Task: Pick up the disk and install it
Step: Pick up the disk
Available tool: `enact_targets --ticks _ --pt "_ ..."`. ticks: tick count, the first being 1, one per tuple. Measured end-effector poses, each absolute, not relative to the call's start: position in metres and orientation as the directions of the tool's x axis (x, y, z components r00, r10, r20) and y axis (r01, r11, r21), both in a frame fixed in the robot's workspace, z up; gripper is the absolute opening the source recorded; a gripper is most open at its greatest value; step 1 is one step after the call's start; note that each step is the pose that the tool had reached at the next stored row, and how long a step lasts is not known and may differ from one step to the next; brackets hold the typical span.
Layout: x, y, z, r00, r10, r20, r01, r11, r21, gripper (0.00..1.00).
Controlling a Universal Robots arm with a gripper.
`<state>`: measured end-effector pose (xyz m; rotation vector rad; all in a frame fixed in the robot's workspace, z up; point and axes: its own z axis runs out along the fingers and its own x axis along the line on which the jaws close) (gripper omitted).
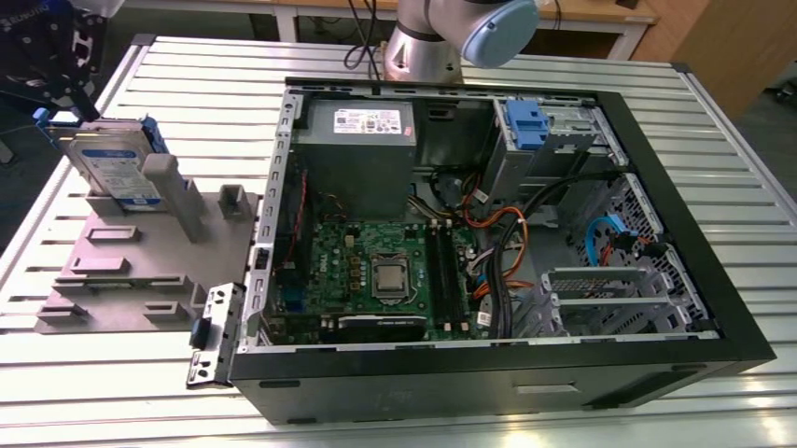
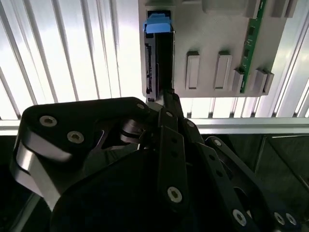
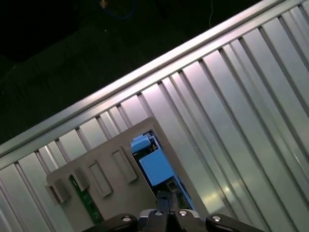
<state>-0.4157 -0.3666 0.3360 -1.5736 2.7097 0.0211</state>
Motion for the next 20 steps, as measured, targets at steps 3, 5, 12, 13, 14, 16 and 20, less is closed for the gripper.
enact_targets --ticks 3,5,12,13,14,16,20 --pt "-0.4157 -0.3666 0.3359 -0.45 -0.893 -0.014 -0.893 0.45 0.008 0.11" --pt "-0.4157 -0.3667 0.3359 -0.417 -0.909 -0.014 -0.909 0.417 0.008 0.11" --pt "-0.4157 -0.3667 0.3359 -0.299 -0.954 -0.014 -0.954 0.299 0.008 0.11" --pt "-0.4157 -0.3667 0.3359 -0.282 -0.959 -0.014 -0.959 0.282 0.008 0.11" --pt "-0.4157 -0.3667 0.3359 -0.266 -0.964 -0.014 -0.964 0.266 0.008 0.11" --pt "-0.4154 -0.3667 0.3359 -0.249 -0.968 -0.014 -0.969 0.249 0.008 0.11" --pt "-0.415 -0.3667 0.3359 -0.244 -0.97 -0.014 -0.97 0.244 0.008 0.11"
